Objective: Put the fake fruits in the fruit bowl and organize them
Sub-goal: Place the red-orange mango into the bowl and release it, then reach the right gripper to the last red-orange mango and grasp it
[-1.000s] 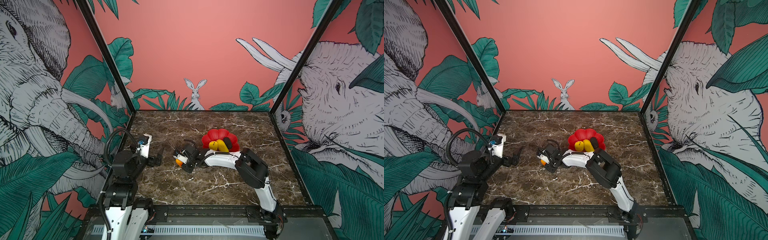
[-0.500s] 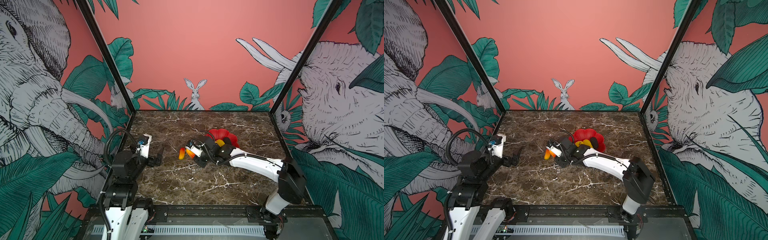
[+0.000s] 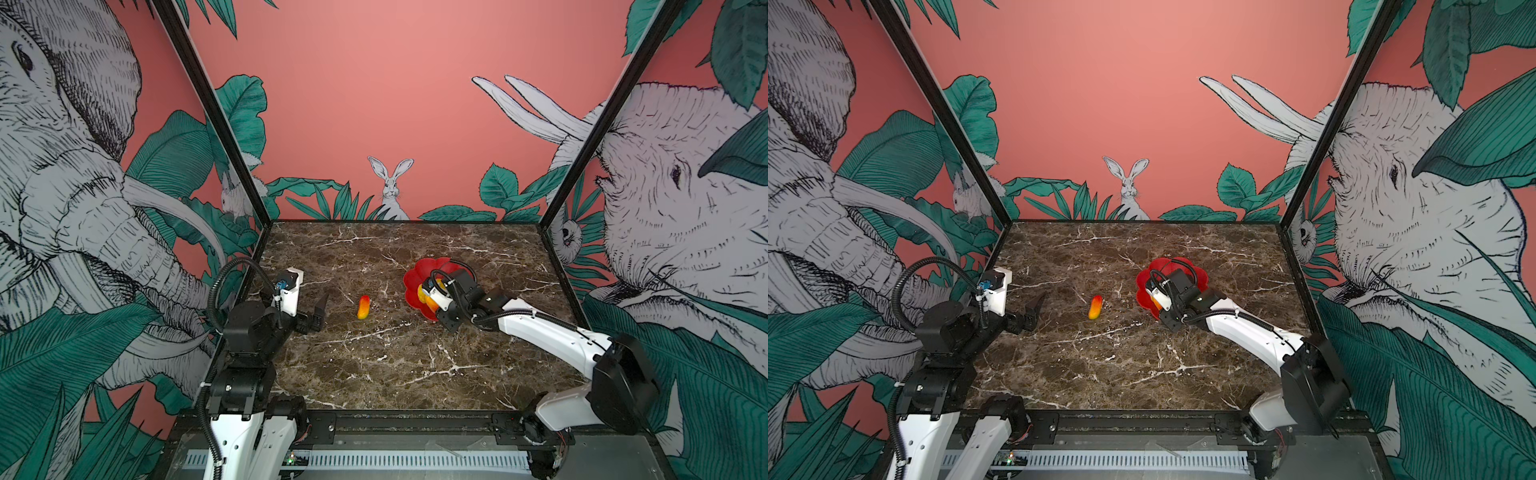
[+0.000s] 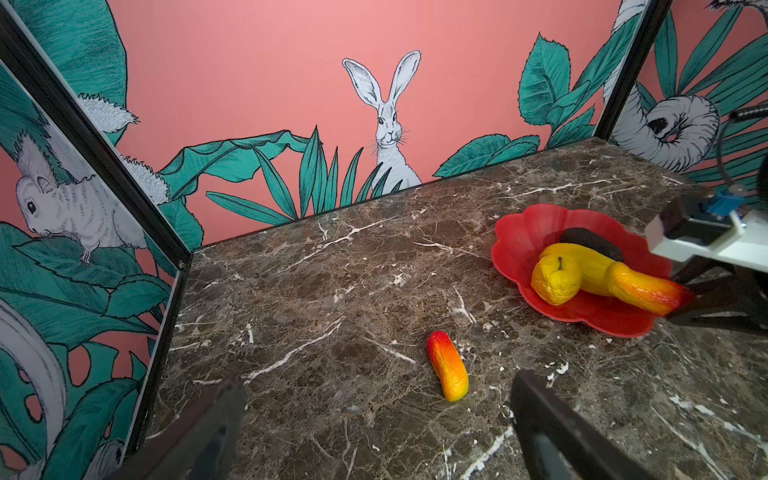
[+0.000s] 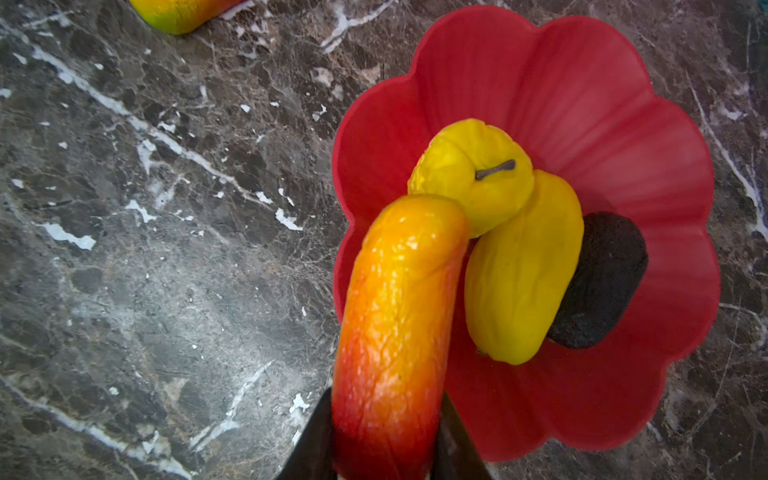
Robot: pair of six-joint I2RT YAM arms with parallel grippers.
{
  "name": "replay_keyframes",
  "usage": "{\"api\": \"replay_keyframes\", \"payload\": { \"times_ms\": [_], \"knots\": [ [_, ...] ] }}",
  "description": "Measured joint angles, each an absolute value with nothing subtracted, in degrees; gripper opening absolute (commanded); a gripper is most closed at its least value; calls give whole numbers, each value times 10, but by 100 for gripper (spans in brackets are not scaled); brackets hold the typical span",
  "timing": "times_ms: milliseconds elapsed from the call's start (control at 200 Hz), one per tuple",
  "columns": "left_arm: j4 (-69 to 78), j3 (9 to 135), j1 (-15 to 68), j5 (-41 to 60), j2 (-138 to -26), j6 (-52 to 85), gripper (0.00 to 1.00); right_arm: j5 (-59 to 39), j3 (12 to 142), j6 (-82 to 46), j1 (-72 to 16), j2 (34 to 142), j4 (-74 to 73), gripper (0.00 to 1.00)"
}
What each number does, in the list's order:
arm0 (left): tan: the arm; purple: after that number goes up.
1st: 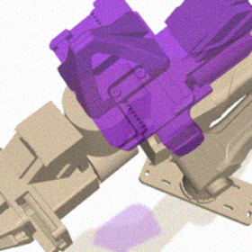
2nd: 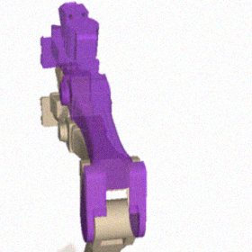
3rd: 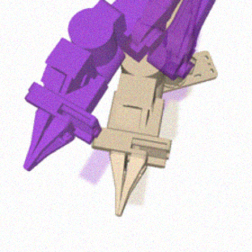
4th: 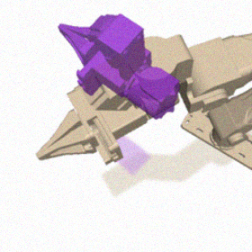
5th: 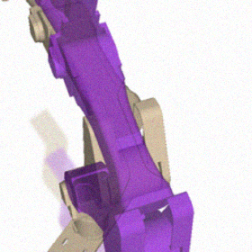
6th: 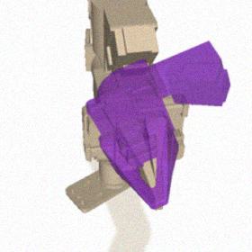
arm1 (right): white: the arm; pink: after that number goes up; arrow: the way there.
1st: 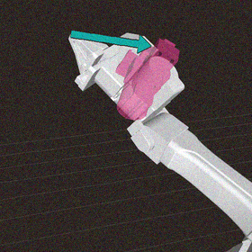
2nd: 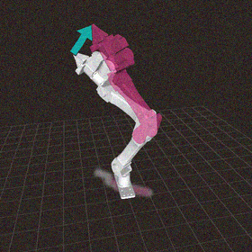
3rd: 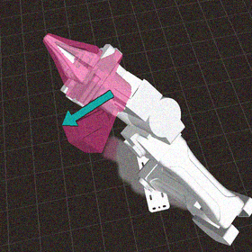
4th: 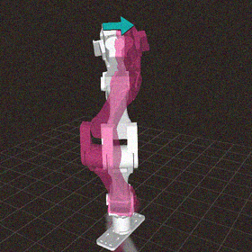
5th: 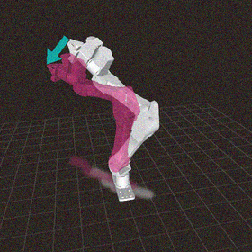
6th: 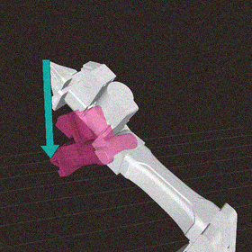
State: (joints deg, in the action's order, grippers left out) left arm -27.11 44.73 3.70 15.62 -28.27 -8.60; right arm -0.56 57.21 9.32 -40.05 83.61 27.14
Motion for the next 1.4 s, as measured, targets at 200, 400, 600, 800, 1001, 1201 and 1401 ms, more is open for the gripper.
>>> {"api": "replay_keyframes", "payload": {
  "times_ms": [200,400,600,800,1001,1201,1401],
  "knots": [
    [-271,447,37,156,-283,-86,100,-9,614,118,-396,925,270,21],
    [-271,447,37,156,-283,-86,100,-6,638,130,-396,958,270,55],
    [-271,447,37,156,-283,-86,100,12,644,140,-395,948,280,79],
    [-271,447,37,156,-283,-86,100,19,661,143,-396,902,321,99],
    [-271,447,37,156,-283,-86,100,4,709,99,-446,878,302,100],
    [-271,447,37,156,-283,-86,100,-11,783,13,-529,991,216,99],
    [-271,447,37,156,-283,-86,100,-10,851,-77,-543,1121,158,99]
  ]
}}
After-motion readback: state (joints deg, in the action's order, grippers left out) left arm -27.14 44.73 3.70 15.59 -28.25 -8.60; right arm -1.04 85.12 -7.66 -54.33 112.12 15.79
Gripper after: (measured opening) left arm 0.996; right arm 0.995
